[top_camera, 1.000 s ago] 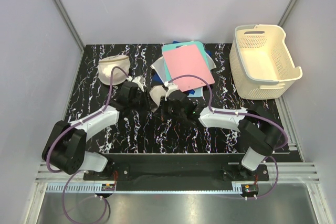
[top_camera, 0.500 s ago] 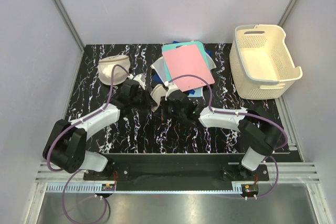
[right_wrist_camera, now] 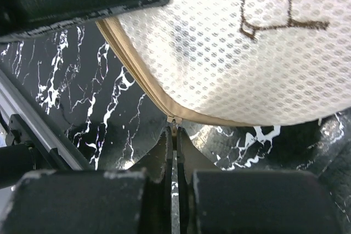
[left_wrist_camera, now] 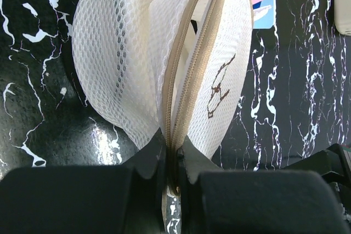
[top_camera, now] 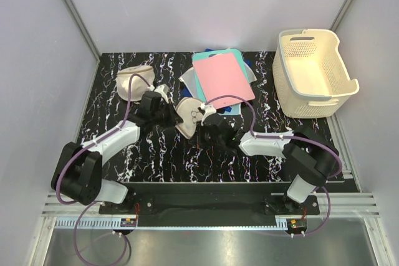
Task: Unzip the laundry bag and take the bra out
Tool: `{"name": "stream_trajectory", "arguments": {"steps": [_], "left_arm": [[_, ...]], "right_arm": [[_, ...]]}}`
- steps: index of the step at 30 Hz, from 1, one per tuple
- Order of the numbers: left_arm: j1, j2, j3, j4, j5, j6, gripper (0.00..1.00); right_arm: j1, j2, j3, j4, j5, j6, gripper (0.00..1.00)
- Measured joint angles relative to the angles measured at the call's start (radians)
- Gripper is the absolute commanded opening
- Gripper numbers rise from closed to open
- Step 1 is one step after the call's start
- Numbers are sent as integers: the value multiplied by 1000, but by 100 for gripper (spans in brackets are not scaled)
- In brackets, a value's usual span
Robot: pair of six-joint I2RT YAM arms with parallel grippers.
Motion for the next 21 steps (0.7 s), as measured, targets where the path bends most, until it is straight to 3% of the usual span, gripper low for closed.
{"name": "stream_trajectory", "arguments": {"steps": [6,7,8,12,13,21], "left_arm": [[1,3,9,-11,8,8,2],[2,4,11,-13,9,8,6],[2,4,12,-14,10,9,19],[3,4,12,-13,13,20,48],[5,4,12,-12,13,23,50],[10,-47,-9,-3,9,26,54]], "right_arm": [[0,-16,-14,-1,7,4,0],[0,-17,-14,-1,7,4,0],[0,-17,-14,-1,8,4,0],[0,-17,-14,-4,6,4,0],[0,-17,-14,-5,6,4,0],[0,-17,-14,-18,-5,4,0]]}}
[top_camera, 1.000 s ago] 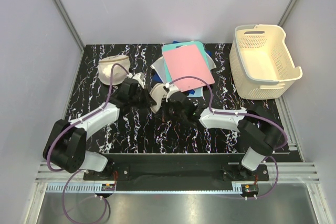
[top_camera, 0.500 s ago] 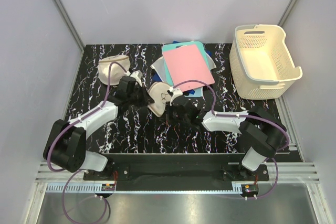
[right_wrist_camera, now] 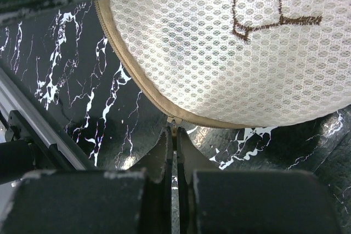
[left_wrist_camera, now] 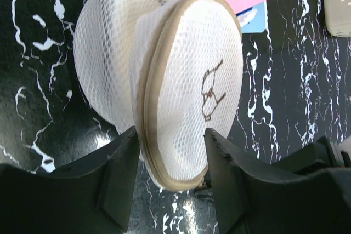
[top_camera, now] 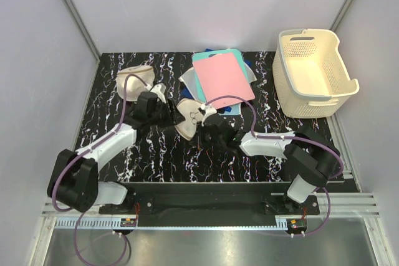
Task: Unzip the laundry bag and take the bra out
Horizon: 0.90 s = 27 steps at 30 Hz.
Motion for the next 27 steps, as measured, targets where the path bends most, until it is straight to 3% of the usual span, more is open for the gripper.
{"name": "stream_trajectory", "arguments": {"steps": [8,19,23,24,27], "left_arm": [[0,-94,-103,3,-7,-4,52],[-9,-134,-135,-3,-11,-22,48],[-16,-134,-135,-3,-11,-30,35],[-16,-134,-135,-3,-12,-29,26],[-18,-134,-135,-3,-13,-31,13]], "right_arm": [[0,24,49,0,-44,0,0],[4,88,162,-4,-79,-9,0],[8,99,182,-5,-79,-14,0],[9,99,183,-5,-79,-16,0],[10,100,183,-8,-79,-18,0]]}}
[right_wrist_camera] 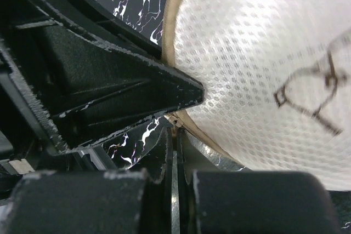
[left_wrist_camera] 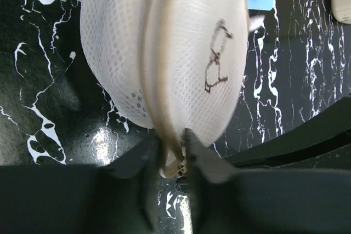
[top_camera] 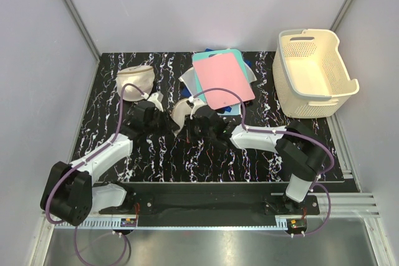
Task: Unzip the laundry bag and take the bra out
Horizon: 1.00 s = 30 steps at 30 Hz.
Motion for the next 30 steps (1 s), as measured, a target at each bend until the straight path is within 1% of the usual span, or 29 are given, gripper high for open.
{"name": "stream_trajectory", "arguments": {"steps": [1,4,17,22,30], "left_arm": [[-1,1,0,0,-1,0,6],[-2,8,0,5,-1,-1,0],[-3,68,25,17,14,-1,0],[26,83,45,12,28,6,0],[73,94,65,-2,39,24,0]], "right_arm": [[1,0,0,-1,0,-1,0],[3,1,0,-2,0,-2,0],[3,7,0,-20,13,-2,0],[3,7,-16,-11,26,-1,0],[3,-14,-87,-4,58,2,0]]}}
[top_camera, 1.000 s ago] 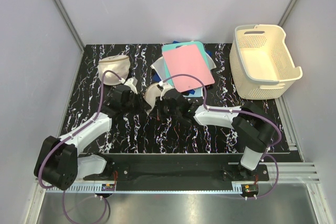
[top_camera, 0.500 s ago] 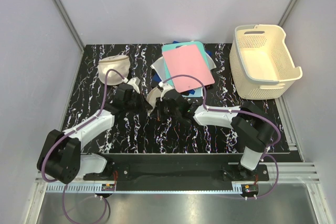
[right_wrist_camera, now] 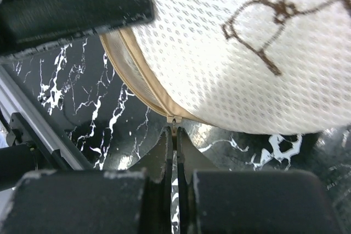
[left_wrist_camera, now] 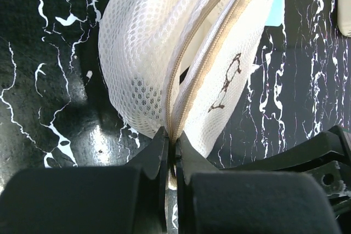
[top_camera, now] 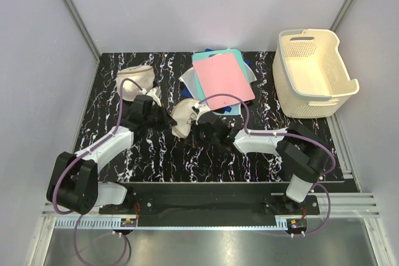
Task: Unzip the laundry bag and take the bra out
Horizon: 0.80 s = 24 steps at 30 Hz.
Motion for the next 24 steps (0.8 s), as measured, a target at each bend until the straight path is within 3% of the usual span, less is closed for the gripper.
{"name": "stream_trajectory", "arguments": {"steps": [6,9,12,24], "left_arm": [[8,2,8,-5,14,5,0],[9,3,11,-5,20,8,26],[11,5,13,-5,19,18,43],[18,-79,-30,-13,3,21,42]], "right_arm": [[0,-26,-19,-2,23,0,0],[0,-26,-19,-3,23,0,0],[0,-26,-19,-9,22,0,0],[0,-21,13,-37,-5,0,0]]}}
